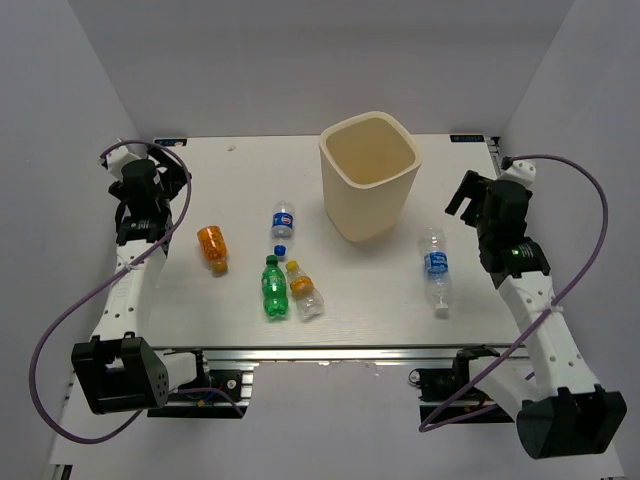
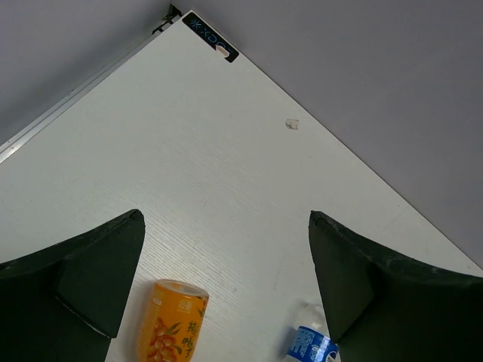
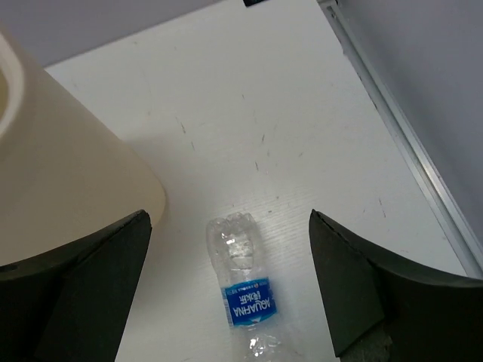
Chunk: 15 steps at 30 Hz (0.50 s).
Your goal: Put the plastic bottles in the bin
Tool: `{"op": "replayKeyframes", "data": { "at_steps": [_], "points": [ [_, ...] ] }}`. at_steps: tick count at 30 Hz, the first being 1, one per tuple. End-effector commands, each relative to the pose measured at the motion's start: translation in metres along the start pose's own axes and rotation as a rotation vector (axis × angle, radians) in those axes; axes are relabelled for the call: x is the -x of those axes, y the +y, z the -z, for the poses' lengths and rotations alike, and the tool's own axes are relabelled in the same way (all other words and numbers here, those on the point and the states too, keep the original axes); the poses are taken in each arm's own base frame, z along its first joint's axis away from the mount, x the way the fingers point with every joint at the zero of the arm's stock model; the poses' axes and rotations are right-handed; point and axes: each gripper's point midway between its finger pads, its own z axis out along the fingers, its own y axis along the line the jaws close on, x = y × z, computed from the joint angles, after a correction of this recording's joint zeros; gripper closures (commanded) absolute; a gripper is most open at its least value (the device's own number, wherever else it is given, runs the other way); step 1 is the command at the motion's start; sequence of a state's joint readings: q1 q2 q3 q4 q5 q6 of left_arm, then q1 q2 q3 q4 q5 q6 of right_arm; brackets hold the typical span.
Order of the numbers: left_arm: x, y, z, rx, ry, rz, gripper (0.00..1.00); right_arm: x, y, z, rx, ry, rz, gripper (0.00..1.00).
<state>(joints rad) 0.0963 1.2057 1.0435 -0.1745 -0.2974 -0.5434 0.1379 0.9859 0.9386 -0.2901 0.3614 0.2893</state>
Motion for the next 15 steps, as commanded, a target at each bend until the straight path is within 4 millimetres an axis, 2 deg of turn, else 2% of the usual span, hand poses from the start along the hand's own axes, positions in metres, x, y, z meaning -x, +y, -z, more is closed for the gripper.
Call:
{"op": "replayKeyframes", "data": {
  "at_steps": [1, 5, 10, 15],
  "points": [
    [0.008, -0.009, 0.003, -0.041, -0.022, 0.018, 0.02, 0.019, 0.006, 0.006, 0.037, -0.083, -0.022, 0.11],
    [-0.003, -0.005, -0.003, -0.033, -0.002, 0.011, 0.02, -0.012, 0.013, 0.001, 0.085, 0.018, -0.014, 0.11],
    [-0.013, -0.003, -0.009, -0.024, 0.024, -0.003, 0.02, -0.081, 0.005, -0.013, 0.054, 0.216, -0.006, 0.11],
    [-0.02, 0.003, -0.016, 0.001, 0.036, -0.019, 0.02, -0.148, 0.009, -0.033, 0.104, 0.37, 0.031, 0.11]
  ]
}}
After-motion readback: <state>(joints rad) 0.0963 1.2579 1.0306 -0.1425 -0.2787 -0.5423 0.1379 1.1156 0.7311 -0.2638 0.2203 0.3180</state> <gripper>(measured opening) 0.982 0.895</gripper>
